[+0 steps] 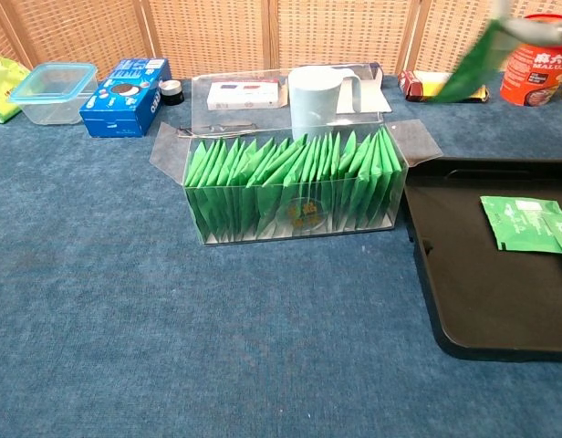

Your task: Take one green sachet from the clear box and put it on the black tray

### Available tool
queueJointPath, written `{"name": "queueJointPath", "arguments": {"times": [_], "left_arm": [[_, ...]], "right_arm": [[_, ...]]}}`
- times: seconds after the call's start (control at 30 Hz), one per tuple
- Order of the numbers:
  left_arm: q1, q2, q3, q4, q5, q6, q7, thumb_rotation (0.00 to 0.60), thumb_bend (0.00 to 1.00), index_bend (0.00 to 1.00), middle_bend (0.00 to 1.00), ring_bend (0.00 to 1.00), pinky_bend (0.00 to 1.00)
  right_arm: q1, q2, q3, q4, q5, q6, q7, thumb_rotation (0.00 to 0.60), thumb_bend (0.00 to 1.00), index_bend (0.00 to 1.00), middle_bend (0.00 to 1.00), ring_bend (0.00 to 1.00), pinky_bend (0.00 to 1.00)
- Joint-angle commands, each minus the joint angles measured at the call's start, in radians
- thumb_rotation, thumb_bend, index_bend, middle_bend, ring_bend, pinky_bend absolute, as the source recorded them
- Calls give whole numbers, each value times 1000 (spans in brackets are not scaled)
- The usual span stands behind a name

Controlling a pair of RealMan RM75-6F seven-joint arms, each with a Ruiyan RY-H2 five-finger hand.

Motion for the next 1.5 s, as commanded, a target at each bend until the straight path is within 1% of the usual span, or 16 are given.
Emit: {"name": "queueJointPath", "arguments": {"times": [0.03,0.13,0.27,0.4,0.47,0.57,0.7,0.77,0.83,0.93,1.13,1.3,1.4,1.5], "left_arm": [[1,2,1,-4,3,2,3,600,238,129,117,106,241],[5,7,4,-13,12,12,9,600,237,129,117,106,241],[10,12,8,-21,18,18,15,600,237,129,117,106,242],[15,14,11,-28,24,26,18,600,237,129,117,106,241],[17,15,13,-29,25,28,19,600,237,129,117,106,242],[20,15,15,-30,26,29,20,600,237,129,117,106,241],[23,13,17,-30,21,27,21,600,237,129,117,106,241],[23,11,18,-30,18,24,22,600,238,129,117,106,241],[23,10,20,-30,12,18,23,600,238,129,117,106,241],[26,8,27,-30,-1,4,25,600,238,129,117,106,241],[33,7,39,-29,-29,-17,34,600,237,129,117,106,241],[46,-10,49,-9,-49,-26,17,600,238,129,117,106,241],[51,-21,55,4,-50,-27,8,600,238,131,117,106,242],[58,-29,62,13,-49,-29,3,600,237,135,117,106,241]], "right_arm": [[-34,12,-20,2,7,16,3,600,481,737,271,175,96],[-77,10,-47,25,18,17,16,600,481,719,270,173,96],[-104,0,-59,55,14,14,35,600,480,668,261,156,86],[-119,-4,-60,75,13,5,45,600,480,564,226,127,71],[-124,-4,-61,79,15,-5,45,600,480,473,195,103,60],[-131,-3,-59,84,17,-11,43,600,482,366,161,81,52],[-149,0,-56,87,23,-10,31,600,482,270,121,50,45],[-163,2,-52,82,33,-2,14,600,482,197,95,32,43],[-176,4,-47,72,44,7,-2,600,482,159,81,22,42],[-206,9,-39,47,65,36,-44,600,482,138,73,15,42],[-271,20,-34,-29,117,95,-167,600,482,140,73,7,43],[-363,28,-66,-113,154,173,-313,600,482,154,77,0,42],[-409,17,-79,-134,159,224,-394,600,482,174,83,0,42],[-454,2,-91,-145,148,280,-449,600,482,181,88,0,42]]}}
